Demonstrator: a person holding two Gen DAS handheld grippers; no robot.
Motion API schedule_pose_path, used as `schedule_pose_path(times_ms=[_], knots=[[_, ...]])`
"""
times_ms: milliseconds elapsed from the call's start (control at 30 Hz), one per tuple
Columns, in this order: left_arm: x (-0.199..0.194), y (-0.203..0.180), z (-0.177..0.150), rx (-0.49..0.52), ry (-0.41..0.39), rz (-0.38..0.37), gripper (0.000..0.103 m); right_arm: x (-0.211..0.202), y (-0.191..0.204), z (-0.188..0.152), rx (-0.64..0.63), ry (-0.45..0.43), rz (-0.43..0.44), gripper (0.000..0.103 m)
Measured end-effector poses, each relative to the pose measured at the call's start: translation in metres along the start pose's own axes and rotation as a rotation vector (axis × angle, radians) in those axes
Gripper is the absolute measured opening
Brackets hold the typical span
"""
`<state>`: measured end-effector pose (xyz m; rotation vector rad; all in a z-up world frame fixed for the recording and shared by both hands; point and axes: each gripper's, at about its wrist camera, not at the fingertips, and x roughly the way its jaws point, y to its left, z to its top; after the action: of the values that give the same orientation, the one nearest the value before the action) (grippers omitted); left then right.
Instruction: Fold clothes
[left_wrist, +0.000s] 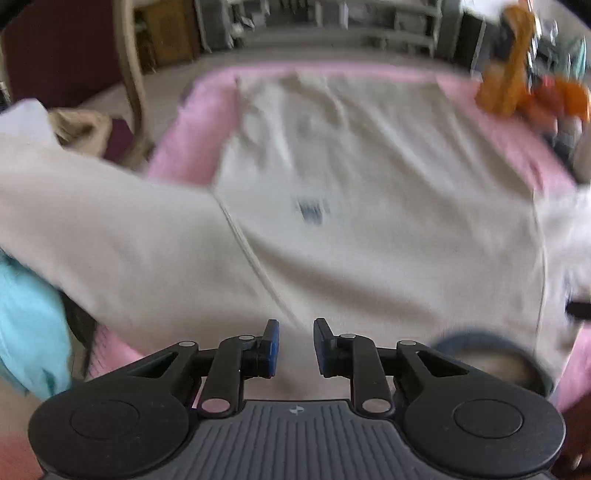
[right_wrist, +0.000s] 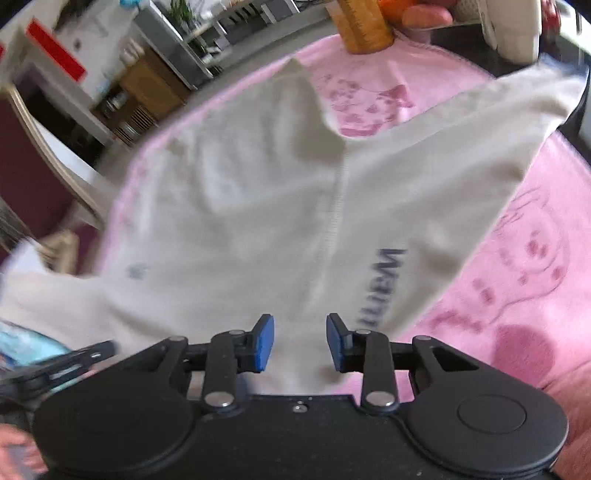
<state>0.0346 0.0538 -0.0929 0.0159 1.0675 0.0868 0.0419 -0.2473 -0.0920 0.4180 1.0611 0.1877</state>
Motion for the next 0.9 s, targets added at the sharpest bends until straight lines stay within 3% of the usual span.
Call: schedule_pose_path(times_ms=[167,333,400,500,567,633,733,800,833,900], knots=[[-0.003,0.004,-0.019,0.023,0.030,0.027,0.026,0.014,0.000,-0.006,-0.103,0.055,-0.058,0.032],[-0.017,0.000,-0.036,0.052,0.090,-0.006,0.025,0.004,0.023,-0.031,-0.318,0.090,-0.148,0.032],[-0.030,-0.001,-0.050,0.057,0.072,-0.018,0.023,-0.005,0.028,-0.040,-0.325,0.139,-0.189,0.032],[-0.048,0.014,-0.055,-0.026,-0.014,-0.085,0.022,-0.025,0.020,-0.047,-0.258,0.047,-0.171,0.031],[-0.053,0.019,-0.047,-0.063,-0.081,-0.082,0.021,-0.036,0.018,-0.041,-0.210,-0.027,-0.081,0.029],[-0.047,0.016,-0.035,-0.039,-0.112,-0.041,0.022,-0.038,0.020,-0.036,-0.171,-0.054,0.015,0.027],[-0.023,0.012,-0.022,-0.024,-0.075,0.038,0.022,-0.016,0.026,-0.033,-0.166,-0.007,0.082,0.027],[-0.008,0.013,-0.020,-0.026,-0.003,0.058,0.025,0.003,0.027,-0.037,-0.158,0.079,0.057,0.027],[-0.008,0.013,-0.020,-0.020,0.008,0.069,0.029,0.005,0.028,-0.039,-0.161,0.091,0.047,0.025],[-0.017,0.016,-0.019,-0.026,0.009,0.056,0.026,-0.004,0.031,-0.038,-0.161,0.085,0.039,0.025]])
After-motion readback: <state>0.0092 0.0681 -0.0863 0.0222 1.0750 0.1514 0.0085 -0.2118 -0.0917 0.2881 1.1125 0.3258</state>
